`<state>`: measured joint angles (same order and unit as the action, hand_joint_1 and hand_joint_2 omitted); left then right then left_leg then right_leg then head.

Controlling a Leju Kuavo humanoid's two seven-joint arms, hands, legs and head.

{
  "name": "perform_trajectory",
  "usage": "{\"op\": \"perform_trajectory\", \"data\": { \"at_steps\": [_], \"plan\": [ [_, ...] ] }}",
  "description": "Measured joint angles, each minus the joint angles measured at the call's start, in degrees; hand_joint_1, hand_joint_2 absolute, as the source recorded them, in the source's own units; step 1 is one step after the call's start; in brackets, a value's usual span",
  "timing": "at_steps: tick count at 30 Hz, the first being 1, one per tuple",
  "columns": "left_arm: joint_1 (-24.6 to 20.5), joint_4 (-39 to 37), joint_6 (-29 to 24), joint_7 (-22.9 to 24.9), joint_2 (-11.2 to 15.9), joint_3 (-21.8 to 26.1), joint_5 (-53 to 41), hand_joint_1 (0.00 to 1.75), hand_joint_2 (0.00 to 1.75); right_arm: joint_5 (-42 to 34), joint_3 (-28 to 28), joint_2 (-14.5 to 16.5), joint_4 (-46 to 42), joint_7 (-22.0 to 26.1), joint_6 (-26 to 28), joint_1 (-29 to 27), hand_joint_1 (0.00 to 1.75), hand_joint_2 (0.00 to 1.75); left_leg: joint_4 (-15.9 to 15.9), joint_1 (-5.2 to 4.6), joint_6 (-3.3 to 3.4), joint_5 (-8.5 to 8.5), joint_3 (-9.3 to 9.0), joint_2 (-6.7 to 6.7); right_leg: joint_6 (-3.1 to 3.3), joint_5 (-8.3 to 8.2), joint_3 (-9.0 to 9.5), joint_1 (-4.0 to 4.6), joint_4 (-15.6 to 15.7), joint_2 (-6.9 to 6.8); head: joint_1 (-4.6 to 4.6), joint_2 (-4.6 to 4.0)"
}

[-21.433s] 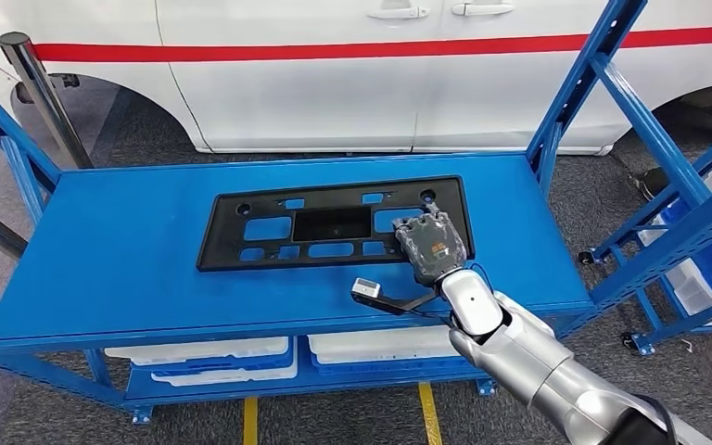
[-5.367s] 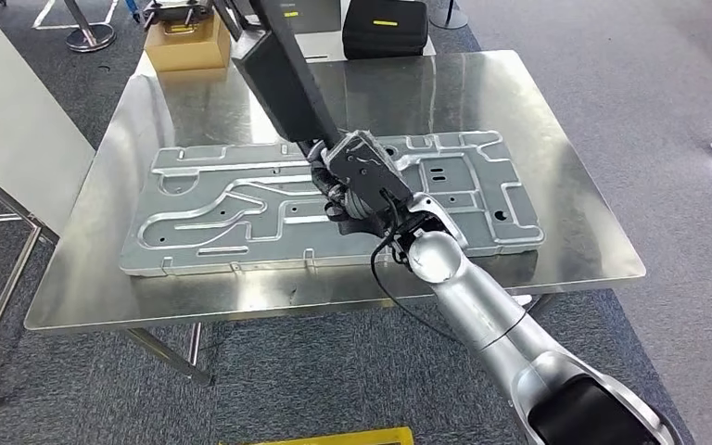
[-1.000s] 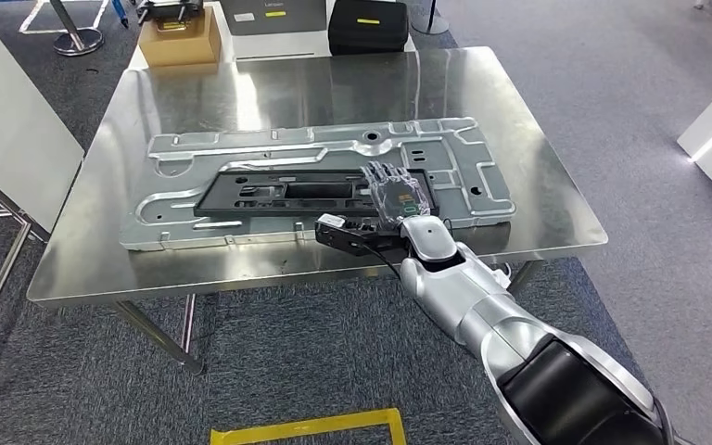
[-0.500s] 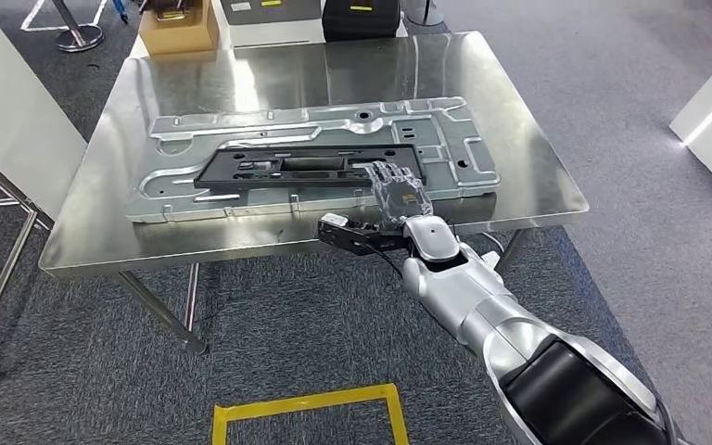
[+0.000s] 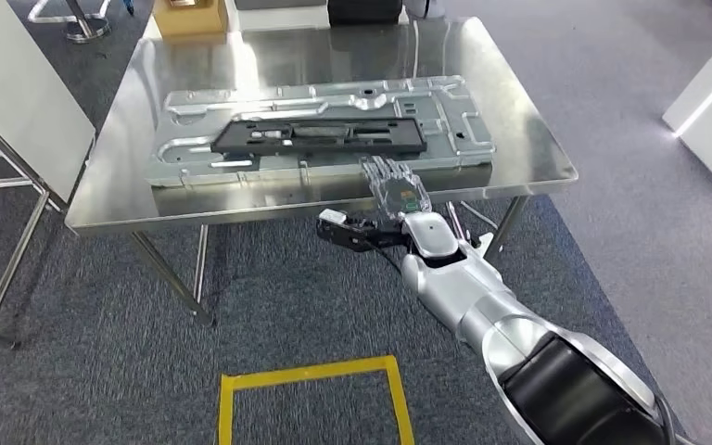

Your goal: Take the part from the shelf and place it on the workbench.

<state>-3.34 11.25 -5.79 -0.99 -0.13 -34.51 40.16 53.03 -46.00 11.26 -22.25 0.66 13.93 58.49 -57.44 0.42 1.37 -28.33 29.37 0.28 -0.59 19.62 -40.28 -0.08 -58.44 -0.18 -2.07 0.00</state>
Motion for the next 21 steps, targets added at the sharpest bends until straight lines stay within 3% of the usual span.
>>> {"op": "perform_trajectory", "data": {
  "at_steps": [1, 2, 4, 5, 6, 7, 8, 9, 11, 12, 14, 15, 16, 17, 19, 20, 21],
  "plan": [
    [-0.02, 0.0, 0.0, 0.02, -0.03, 0.0, 0.01, 0.0, 0.0, -0.1, 0.07, -0.13, 0.03, -0.05, -0.01, -0.01, 0.0, 0.0, 0.17, 0.16, 0.51, 0.83, 0.67, 0.16, -0.28, 1.82, -0.62, -0.04, -1.2, 0.1, -0.05, 0.0],
    [-0.02, -0.01, 0.0, 0.03, -0.05, 0.0, 0.02, 0.0, 0.0, -0.33, 0.18, -0.3, 0.06, -0.06, -0.01, -0.04, 0.0, 0.0, 0.23, 0.24, 0.87, 1.65, 1.49, 0.3, -0.52, 4.78, -1.44, -0.19, -3.68, 0.16, -0.05, 0.0],
    [0.09, -0.01, -0.05, 0.01, -0.04, 0.02, 0.15, 0.0, 0.0, -1.48, 0.6, -0.59, 0.09, 0.23, -0.07, -0.34, 0.0, 0.0, 0.16, 0.2, 1.19, 3.16, 3.42, 0.37, -0.95, 10.58, -3.02, -0.35, -11.0, 0.16, -0.07, 0.0],
    [0.14, -0.01, -0.07, -0.02, -0.05, 0.03, 0.22, 0.0, 0.0, -2.5, 0.98, -0.8, 0.11, 0.63, -0.15, -0.69, 0.0, 0.0, 0.09, 0.18, 1.15, 3.91, 4.44, 0.37, -1.09, 11.77, -3.35, -0.38, -14.43, 0.16, -0.07, 0.0],
    [0.17, -0.01, -0.09, -0.06, -0.07, 0.04, 0.26, 0.0, 0.0, -3.73, 1.54, -1.0, 0.13, 1.19, -0.24, -1.17, 0.0, 0.0, -0.02, 0.17, 1.09, 4.62, 5.45, 0.37, -1.15, 11.45, -3.01, -0.38, -16.46, 0.16, -0.07, 0.0],
    [0.21, -0.01, -0.07, -0.11, -0.1, 0.04, 0.24, 0.0, 0.0, -5.07, 2.25, -1.22, 0.14, 1.87, -0.32, -1.79, 0.0, 0.0, -0.16, 0.16, 1.0, 5.29, 6.42, 0.36, -1.1, 10.09, -1.77, -0.38, -16.63, 0.16, -0.07, 0.0],
    [0.26, -0.01, -0.03, -0.15, -0.18, 0.04, 0.21, 0.0, 0.0, -6.34, 3.1, -1.46, 0.14, 2.52, -0.39, -2.47, 0.0, 0.0, -0.32, 0.15, 0.86, 5.92, 7.34, 0.34, -0.94, 8.59, 0.51, -0.35, -14.78, 0.17, -0.07, 0.0],
    [0.34, -0.01, 0.05, -0.19, -0.31, 0.05, 0.19, 0.0, 0.0, -7.58, 4.07, -1.74, 0.12, 3.12, -0.46, -3.17, 0.0, 0.0, -0.53, 0.14, 0.69, 6.48, 8.09, 0.31, -0.61, 8.1, 3.86, -0.28, -11.08, 0.17, -0.06, 0.0],
    [0.56, -0.01, 0.22, -0.22, -0.58, 0.06, 0.21, 0.0, 0.0, -9.86, 6.0, -2.44, 0.09, 4.11, -0.57, -4.65, 0.0, 0.0, -0.87, 0.02, 0.18, 7.44, 8.95, 0.28, -0.01, 9.51, 10.19, 0.05, -2.61, 0.15, -0.04, 0.0],
    [0.68, -0.01, 0.28, -0.22, -0.69, 0.08, 0.27, 0.0, 0.0, -10.86, 6.88, -2.9, 0.08, 4.54, -0.58, -5.54, 0.0, 0.0, -0.87, 0.04, -0.12, 7.91, 9.06, 0.28, 0.21, 10.45, 11.95, 0.24, 0.08, 0.15, -0.05, 0.0],
    [0.94, -0.03, 0.36, -0.23, -0.87, 0.13, 0.38, 0.0, 0.0, -12.16, 8.25, -3.92, 0.15, 5.26, -0.5, -7.6, 0.0, 0.0, -0.55, 0.17, -0.8, 8.8, 9.15, 0.26, 0.63, 10.16, 12.11, 0.33, 1.48, 0.03, -0.1, 0.0],
    [1.08, -0.04, 0.38, -0.25, -0.92, 0.15, 0.41, 0.0, 0.0, -12.54, 8.71, -4.35, 0.22, 5.46, -0.5, -8.57, 0.0, 0.0, -0.71, 0.24, -1.11, 8.38, 9.46, 0.2, 1.03, 9.49, 11.7, 0.21, 1.72, -0.11, -0.14, 0.0],
    [1.22, -0.06, 0.38, -0.28, -0.97, 0.17, 0.45, 0.0, 0.0, -12.84, 9.05, -4.71, 0.3, 5.58, -0.55, -9.41, 0.0, 0.0, -1.6, 0.28, -1.37, 6.86, 9.99, 0.13, 1.49, 8.68, 11.07, 0.04, 1.92, -0.2, -0.08, 0.0],
    [1.34, -0.08, 0.35, -0.31, -1.0, 0.19, 0.55, 0.0, 0.0, -13.11, 9.35, -5.03, 0.36, 5.66, -0.6, -10.18, 0.0, 0.0, -3.5, 0.33, -1.59, 4.31, 10.76, 0.08, 1.85, 7.81, 10.26, -0.15, 2.09, -0.25, -0.03, 0.0],
    [1.47, -0.08, 0.2, -0.5, -1.08, 0.25, 0.92, 0.0, 0.0, -13.96, 10.02, -5.7, 0.41, 5.93, -0.63, -11.82, 0.0, 0.0, -10.25, 0.39, -1.87, -1.7, 12.43, 0.07, 2.08, 6.27, 8.41, -0.11, 2.03, -0.15, 0.1, 0.0],
    [1.51, -0.08, 0.1, -0.67, -1.1, 0.31, 1.16, 0.0, 0.0, -14.47, 10.46, -6.18, 0.44, 6.16, -0.58, -12.89, 0.0, 0.0, -13.8, 0.41, -1.98, -3.25, 12.88, 0.07, 1.99, 5.57, 7.44, -0.07, 1.92, -0.21, 0.1, 0.0],
    [1.53, -0.08, 0.02, -0.87, -1.12, 0.4, 1.36, 0.0, 0.0, -14.99, 10.95, -6.74, 0.49, 6.45, -0.51, -14.04, 0.0, 0.0, -16.3, 0.41, -2.04, -3.31, 12.71, 0.07, 1.89, 4.9, 6.4, -0.05, 1.72, -0.34, 0.09, 0.0]
  ]
}}
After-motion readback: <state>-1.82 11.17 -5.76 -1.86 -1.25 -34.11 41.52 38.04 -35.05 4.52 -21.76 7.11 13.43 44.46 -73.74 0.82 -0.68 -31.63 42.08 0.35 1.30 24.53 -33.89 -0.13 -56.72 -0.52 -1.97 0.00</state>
